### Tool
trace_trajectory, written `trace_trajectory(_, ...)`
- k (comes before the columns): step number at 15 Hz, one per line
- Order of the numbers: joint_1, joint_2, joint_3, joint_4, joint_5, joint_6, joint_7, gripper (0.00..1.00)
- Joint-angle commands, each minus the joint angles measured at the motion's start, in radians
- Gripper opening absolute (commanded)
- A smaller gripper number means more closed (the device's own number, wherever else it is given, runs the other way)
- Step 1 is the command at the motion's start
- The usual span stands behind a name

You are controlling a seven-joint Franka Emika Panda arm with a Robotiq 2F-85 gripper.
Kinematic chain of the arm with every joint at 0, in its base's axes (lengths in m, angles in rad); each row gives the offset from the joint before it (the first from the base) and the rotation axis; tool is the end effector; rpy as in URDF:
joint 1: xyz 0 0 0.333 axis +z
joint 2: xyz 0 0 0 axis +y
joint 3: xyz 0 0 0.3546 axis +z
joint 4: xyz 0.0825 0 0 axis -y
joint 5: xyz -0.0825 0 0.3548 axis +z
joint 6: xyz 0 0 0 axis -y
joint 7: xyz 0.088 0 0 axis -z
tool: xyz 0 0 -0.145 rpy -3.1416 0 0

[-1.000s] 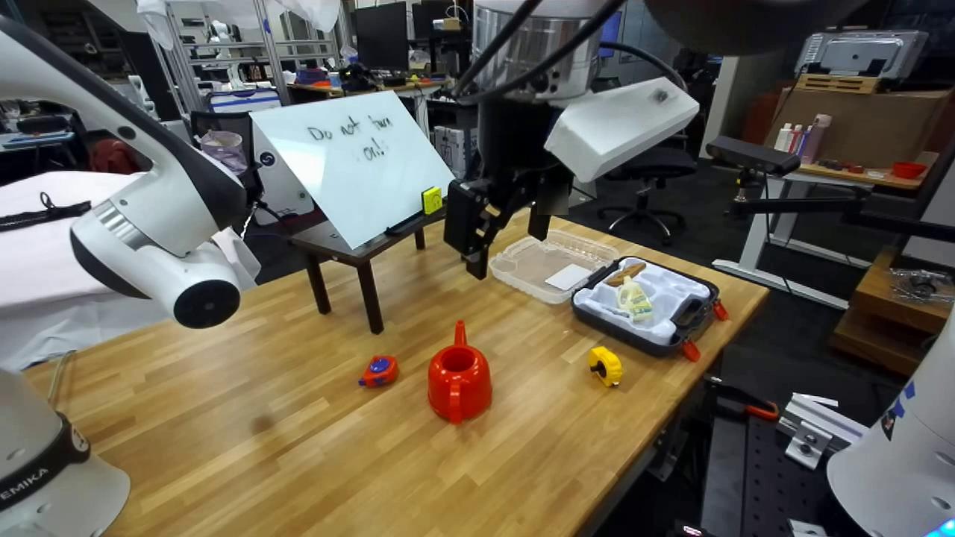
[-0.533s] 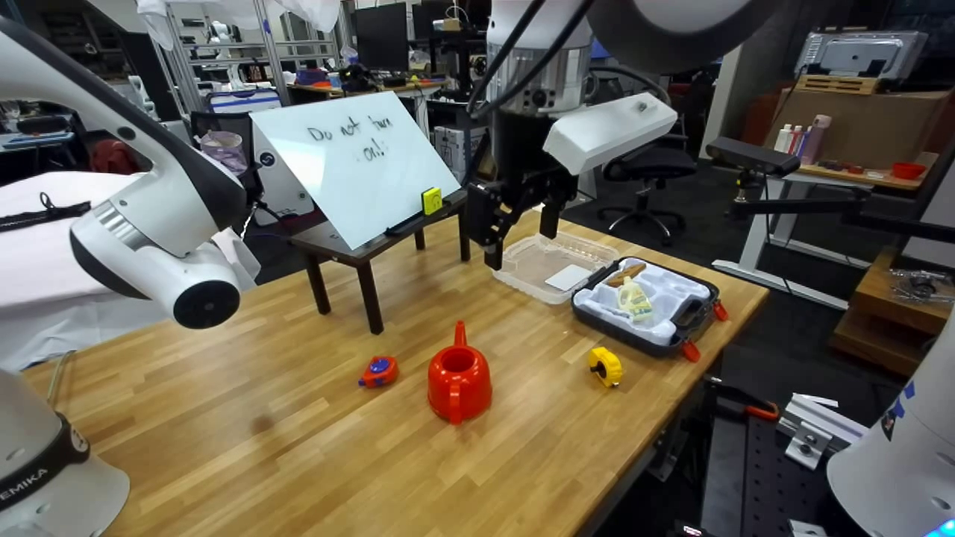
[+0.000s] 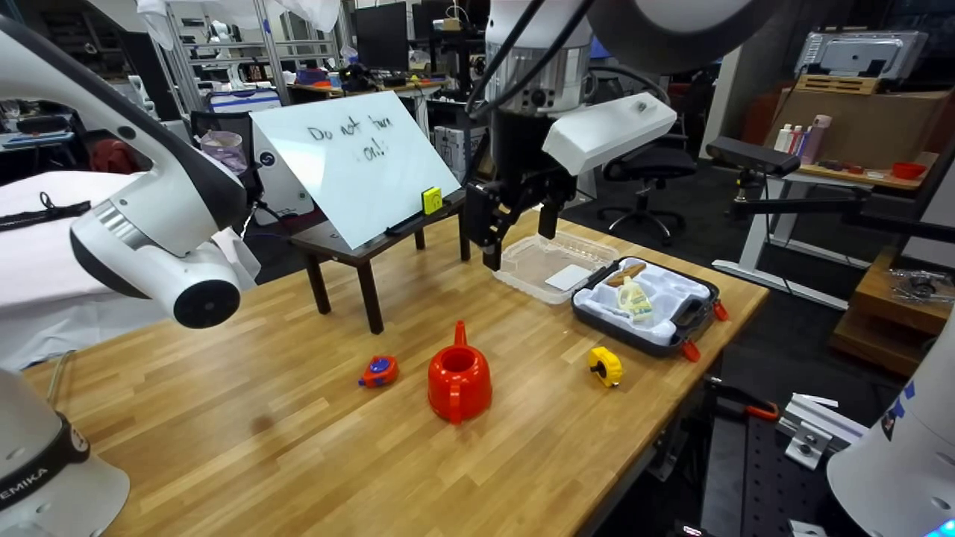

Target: Move the measuring tape slightly to the left

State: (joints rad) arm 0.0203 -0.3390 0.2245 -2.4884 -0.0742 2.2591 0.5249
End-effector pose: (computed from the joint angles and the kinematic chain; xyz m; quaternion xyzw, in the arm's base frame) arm 0.3946 0.0967 0.4324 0.9891 -0.1215 0.0711 0.0435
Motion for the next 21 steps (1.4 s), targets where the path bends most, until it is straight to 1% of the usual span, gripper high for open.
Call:
trace_trajectory(1,0.005,0.000,-0.006,0.001,-0.002,-0.002,0.001,1.00)
trace_trajectory(5,-0.001,0.006,-0.007,0.002,-0.008,0.006,0.008,1.00)
trace_trajectory(7,-0.006,0.021,-0.027,0.006,0.017,0.017,0.008,1.00)
trace_trajectory(9,-0.023,0.037,-0.047,0.001,0.018,0.033,0.027,1.00)
trace_trajectory(12,-0.064,0.071,-0.074,-0.004,-0.027,0.068,0.071,1.00)
trace_trajectory(16,-0.108,0.134,-0.114,0.002,-0.057,0.123,0.129,1.00)
trace_trajectory(21,-0.142,0.181,-0.172,-0.010,-0.108,0.116,0.235,1.00)
